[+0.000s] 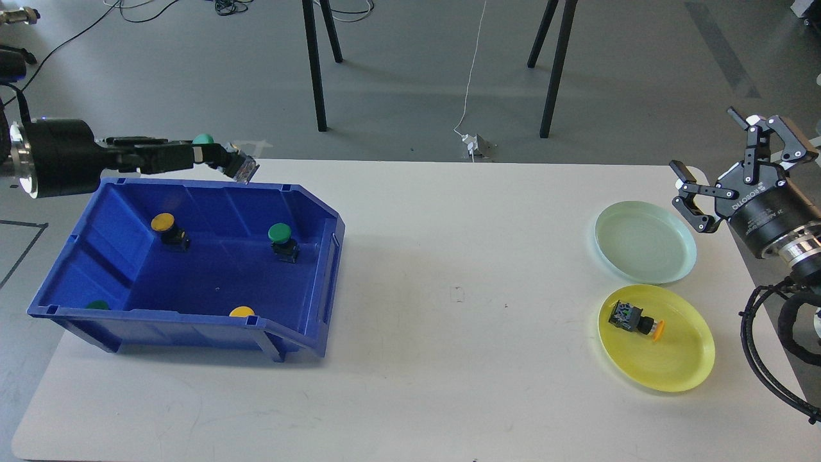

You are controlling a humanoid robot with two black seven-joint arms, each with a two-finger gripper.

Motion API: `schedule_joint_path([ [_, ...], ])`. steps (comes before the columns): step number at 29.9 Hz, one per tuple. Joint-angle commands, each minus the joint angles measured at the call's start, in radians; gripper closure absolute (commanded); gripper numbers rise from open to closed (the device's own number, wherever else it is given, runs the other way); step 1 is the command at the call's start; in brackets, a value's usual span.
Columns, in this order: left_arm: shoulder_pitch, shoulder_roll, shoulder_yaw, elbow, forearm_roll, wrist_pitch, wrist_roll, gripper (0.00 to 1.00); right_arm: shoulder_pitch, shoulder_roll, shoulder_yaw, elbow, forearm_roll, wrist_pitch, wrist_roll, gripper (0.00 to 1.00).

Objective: Pass button and place on color plate
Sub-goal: 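Lift the green-topped button out of the bin with the left gripper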

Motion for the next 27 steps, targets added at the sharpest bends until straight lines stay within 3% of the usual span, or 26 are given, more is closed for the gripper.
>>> schedule_joint_path([
  [1, -0.001, -0.079, -0.11, -0.007, -0.255, 0.0, 0.0, 0.89, 0.0, -0.002, -0.003, 0.001, -0.009, 0.0, 0.0, 0.04],
  [7, 0.004, -0.377, -0.138, 0.172, -0.395, 0.0, 0.0, 0.89, 0.014, 0.004, -0.006, 0.006, -0.114, 0.0, 0.012, 0.04],
  [13, 0.015, -0.618, -0.138, 0.382, -0.474, 0.0, 0.0, 0.88, 0.095, 0.127, -0.047, 0.009, -0.223, -0.003, 0.103, 0.04],
  [18, 0.048, -0.713, -0.139, 0.455, -0.477, 0.0, 0.0, 0.88, 0.259, 0.205, -0.219, -0.006, -0.278, -0.04, 0.184, 0.04],
  [27, 0.067, -0.718, -0.159, 0.456, -0.503, 0.0, 0.0, 0.88, 0.453, 0.472, -0.4, -0.201, -0.398, -0.116, 0.211, 0.04],
])
